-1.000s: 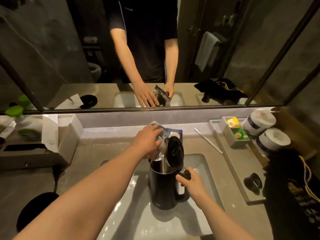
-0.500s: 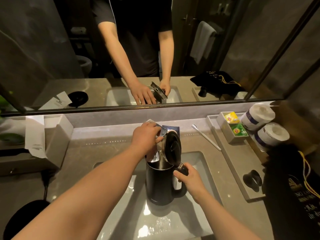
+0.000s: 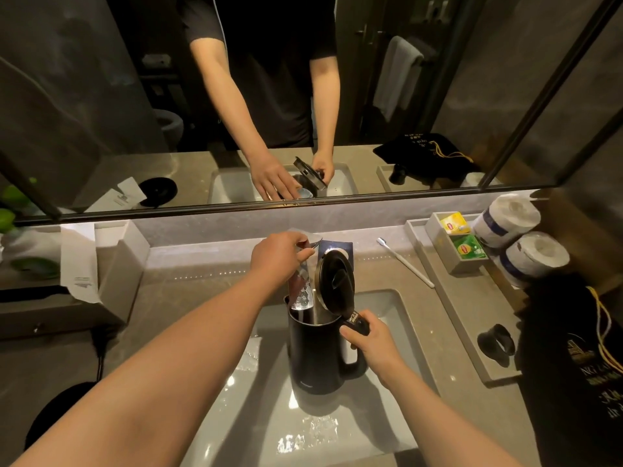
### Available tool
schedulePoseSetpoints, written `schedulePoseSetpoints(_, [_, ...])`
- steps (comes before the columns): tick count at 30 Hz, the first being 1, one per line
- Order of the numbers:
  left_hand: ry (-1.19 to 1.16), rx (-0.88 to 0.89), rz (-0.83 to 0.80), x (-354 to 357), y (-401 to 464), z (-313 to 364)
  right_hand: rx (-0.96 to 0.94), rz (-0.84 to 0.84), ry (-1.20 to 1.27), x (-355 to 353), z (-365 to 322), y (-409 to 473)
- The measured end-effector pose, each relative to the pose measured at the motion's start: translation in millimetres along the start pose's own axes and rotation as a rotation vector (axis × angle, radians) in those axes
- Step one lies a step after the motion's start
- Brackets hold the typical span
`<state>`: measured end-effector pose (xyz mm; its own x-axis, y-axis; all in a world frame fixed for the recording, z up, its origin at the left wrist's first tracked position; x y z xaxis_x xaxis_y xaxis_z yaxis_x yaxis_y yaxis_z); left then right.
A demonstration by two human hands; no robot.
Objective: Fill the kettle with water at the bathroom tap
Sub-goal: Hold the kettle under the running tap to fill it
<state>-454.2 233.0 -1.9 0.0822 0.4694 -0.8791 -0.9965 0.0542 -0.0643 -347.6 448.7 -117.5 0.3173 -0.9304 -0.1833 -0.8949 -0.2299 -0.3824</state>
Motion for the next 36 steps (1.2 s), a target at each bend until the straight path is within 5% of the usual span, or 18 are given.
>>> schedulePoseSetpoints(36, [-0.039, 0.149, -0.172, 21, -12, -18, 0.065, 0.015, 0.120, 16, 10, 6])
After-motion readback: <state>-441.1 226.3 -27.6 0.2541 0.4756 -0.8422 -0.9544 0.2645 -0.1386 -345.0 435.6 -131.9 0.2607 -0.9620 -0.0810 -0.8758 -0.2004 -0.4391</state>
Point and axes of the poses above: each hand's wrist, its own y-axis towards the middle knuckle, its own x-axis out of the palm, z = x × y, the point moved 6 cm from there along y, towards the middle knuckle, and after that the axes turned 9 degrees about -z, right-handed, at the moved point
